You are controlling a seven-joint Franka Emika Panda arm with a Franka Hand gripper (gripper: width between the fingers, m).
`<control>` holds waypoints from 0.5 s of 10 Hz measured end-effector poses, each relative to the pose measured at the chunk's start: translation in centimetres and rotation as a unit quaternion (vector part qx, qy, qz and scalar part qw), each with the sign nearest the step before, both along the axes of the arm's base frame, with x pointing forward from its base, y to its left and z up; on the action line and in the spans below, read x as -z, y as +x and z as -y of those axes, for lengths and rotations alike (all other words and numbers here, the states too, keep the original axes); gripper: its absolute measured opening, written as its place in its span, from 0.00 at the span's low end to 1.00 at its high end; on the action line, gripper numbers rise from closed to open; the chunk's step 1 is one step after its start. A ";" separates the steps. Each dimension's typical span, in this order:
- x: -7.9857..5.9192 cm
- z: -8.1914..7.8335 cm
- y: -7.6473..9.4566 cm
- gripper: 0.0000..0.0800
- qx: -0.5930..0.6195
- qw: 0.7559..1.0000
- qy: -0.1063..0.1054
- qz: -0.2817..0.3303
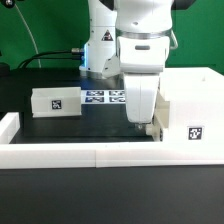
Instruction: Assemble drawer
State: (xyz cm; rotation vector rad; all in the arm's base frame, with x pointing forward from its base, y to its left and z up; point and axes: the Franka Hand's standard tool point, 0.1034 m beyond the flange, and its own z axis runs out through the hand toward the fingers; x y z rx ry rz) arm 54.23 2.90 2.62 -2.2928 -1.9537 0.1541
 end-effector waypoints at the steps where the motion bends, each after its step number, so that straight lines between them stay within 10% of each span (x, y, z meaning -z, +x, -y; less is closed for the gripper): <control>1: 0.0 0.0 0.0 0.81 0.000 1.000 0.000 0.001; 5: 0.4 3.8 -1.6 0.81 0.008 1.000 -0.005 0.015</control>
Offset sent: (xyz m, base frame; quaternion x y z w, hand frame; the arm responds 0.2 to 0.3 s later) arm -0.0267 -0.0520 0.0023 -0.0396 -0.0176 -0.0145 0.9990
